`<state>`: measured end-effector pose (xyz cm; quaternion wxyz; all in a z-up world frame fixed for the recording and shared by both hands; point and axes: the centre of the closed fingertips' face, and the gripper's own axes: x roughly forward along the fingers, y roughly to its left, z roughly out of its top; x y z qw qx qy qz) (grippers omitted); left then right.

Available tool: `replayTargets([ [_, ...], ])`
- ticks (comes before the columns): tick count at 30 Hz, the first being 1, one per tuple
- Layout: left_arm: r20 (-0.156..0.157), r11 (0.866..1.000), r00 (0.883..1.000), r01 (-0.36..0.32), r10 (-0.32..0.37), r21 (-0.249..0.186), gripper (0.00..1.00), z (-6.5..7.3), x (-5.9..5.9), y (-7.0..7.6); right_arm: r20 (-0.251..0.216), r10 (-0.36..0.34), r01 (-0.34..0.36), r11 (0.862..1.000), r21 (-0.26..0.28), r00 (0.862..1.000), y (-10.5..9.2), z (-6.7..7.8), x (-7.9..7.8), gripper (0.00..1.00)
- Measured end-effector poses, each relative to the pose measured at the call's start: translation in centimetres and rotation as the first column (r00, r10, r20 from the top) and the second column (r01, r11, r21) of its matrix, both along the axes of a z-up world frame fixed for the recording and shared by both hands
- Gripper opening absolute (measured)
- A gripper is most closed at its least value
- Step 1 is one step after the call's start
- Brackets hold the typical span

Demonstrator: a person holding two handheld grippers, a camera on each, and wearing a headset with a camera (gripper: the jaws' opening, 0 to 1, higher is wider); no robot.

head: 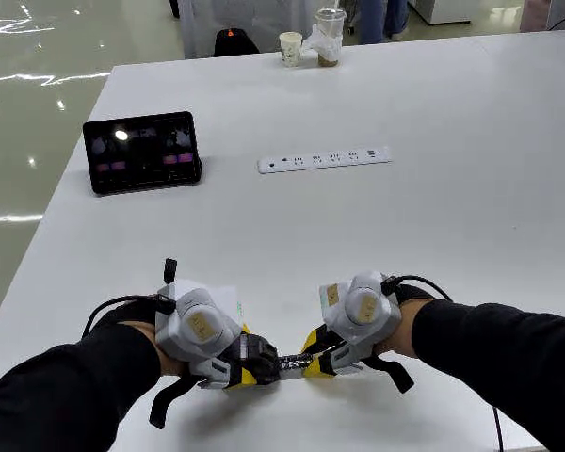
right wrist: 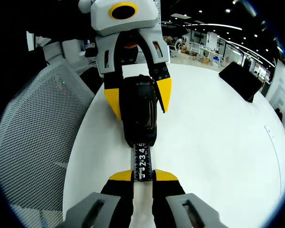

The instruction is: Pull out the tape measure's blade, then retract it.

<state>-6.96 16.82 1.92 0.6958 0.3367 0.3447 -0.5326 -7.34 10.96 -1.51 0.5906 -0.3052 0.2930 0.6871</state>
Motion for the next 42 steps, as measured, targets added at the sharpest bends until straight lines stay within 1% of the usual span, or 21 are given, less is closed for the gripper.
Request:
replayTargets([
  [6, 0.001, 1.000, 1.000, -0.005, 0.005, -0.004, 0.31, 0.0, 0.0, 0.0, -0.005, -0.014, 0.014, 1.000, 0.004, 1.000, -0.6, 0.0, 0.2, 0.11],
  [19, 0.000, 1.000, 1.000, -0.008, 0.008, -0.005, 0.31, 0.0, 0.1, 0.0, 0.007, -0.022, 0.022, 1.000, -0.004, 1.000, -2.0, 0.0, 0.4, 0.11],
  [42, 0.001, 1.000, 1.000, -0.010, 0.010, -0.008, 0.30, 0.0, 0.0, 0.0, 0.003, -0.035, 0.035, 0.999, 0.001, 0.999, -3.3, 0.2, 0.5, 0.11],
])
